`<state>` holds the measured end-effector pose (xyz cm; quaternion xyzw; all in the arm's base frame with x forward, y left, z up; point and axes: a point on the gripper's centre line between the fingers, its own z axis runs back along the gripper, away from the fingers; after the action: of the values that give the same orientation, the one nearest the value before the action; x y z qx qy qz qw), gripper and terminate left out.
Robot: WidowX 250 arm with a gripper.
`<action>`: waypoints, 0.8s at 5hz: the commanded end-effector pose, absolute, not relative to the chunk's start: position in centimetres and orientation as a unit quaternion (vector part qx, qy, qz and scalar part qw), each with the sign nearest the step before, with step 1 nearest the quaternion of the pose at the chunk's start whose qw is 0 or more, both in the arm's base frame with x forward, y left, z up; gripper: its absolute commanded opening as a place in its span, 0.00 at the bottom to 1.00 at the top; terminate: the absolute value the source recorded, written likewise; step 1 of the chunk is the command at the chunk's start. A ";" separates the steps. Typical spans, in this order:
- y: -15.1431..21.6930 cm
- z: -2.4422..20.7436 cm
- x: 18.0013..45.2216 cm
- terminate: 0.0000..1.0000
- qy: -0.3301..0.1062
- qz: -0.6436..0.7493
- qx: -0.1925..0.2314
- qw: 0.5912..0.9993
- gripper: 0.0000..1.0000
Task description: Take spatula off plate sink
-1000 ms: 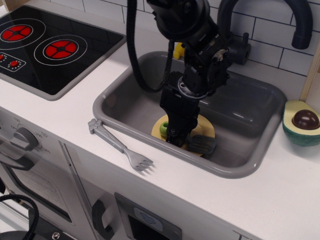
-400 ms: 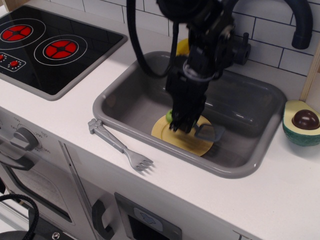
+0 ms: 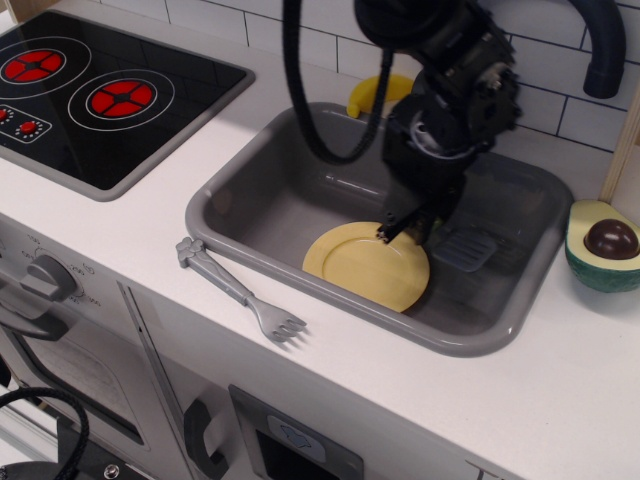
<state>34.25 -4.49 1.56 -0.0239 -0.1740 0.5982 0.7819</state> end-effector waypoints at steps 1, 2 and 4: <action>-5.9 1.5 36.5 0.00 -0.189 0.582 -0.042 0.790 0.00; -6.3 0.9 36.5 0.00 -0.187 0.578 -0.031 0.793 0.00; -6.3 1.4 36.4 0.00 -0.169 0.578 -0.026 0.798 1.00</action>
<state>35.83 -6.07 0.12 -0.0055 -0.1512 0.5817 0.7992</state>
